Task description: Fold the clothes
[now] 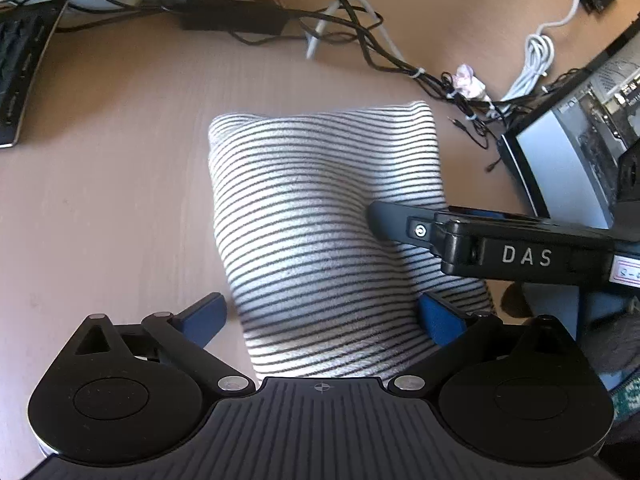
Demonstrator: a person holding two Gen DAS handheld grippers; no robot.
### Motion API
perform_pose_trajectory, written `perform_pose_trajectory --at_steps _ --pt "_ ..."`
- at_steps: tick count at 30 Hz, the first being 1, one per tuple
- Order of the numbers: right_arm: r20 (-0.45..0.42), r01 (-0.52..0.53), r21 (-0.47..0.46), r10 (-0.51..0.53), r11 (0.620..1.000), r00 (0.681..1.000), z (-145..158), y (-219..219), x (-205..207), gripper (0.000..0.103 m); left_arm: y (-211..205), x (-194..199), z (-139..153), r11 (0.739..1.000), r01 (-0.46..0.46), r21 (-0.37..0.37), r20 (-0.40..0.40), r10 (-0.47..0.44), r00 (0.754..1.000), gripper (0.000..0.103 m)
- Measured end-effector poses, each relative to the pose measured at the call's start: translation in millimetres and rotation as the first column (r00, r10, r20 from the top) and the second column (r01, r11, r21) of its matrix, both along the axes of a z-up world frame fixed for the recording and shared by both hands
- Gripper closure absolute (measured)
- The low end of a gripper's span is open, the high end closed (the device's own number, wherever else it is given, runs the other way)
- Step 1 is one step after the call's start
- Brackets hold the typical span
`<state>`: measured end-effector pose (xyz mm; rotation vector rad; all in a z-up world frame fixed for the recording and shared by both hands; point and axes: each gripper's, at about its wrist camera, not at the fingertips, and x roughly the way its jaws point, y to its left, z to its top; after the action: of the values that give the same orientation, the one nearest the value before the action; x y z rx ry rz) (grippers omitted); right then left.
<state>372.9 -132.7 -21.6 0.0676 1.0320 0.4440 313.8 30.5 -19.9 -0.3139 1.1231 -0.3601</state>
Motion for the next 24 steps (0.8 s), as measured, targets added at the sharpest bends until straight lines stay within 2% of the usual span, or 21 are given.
perform_pose_trajectory --at_steps 2,5,9,12,15,18,24 --pt "-0.003 -0.002 0.009 0.002 1.0 1.0 -1 -2 3 0.0 -1 -1 0 1.0 0.014 -0.013 -0.004 -0.014 1.0 0.0" --pt "0.081 0.001 -0.022 0.0 1.0 0.997 13 -9 -5 0.0 -1 -3 4 1.0 0.02 -0.02 0.008 -0.02 1.0 0.0" --pt "0.251 0.001 -0.191 0.048 0.982 0.967 31 -21 -22 0.0 2 1 2 0.998 0.012 -0.058 -0.011 -0.013 1.0 0.0" --pt "0.232 -0.039 -0.247 0.099 0.968 0.968 25 -26 -27 0.0 2 9 -2 0.995 0.003 -0.096 -0.048 -0.007 0.999 0.0" --pt "0.22 -0.056 -0.318 0.131 0.946 0.967 8 -25 -33 0.0 -1 12 -2 0.996 0.018 -0.086 -0.049 -0.022 0.999 0.0" --pt "0.225 -0.037 -0.273 0.101 0.961 0.969 4 -31 -34 0.0 -2 10 -2 0.997 0.007 -0.083 -0.031 -0.01 0.999 0.0" --pt "0.251 -0.038 -0.284 0.112 0.958 0.962 5 -26 -36 0.0 -6 10 -2 0.998 0.009 -0.056 -0.019 -0.01 1.0 0.0"
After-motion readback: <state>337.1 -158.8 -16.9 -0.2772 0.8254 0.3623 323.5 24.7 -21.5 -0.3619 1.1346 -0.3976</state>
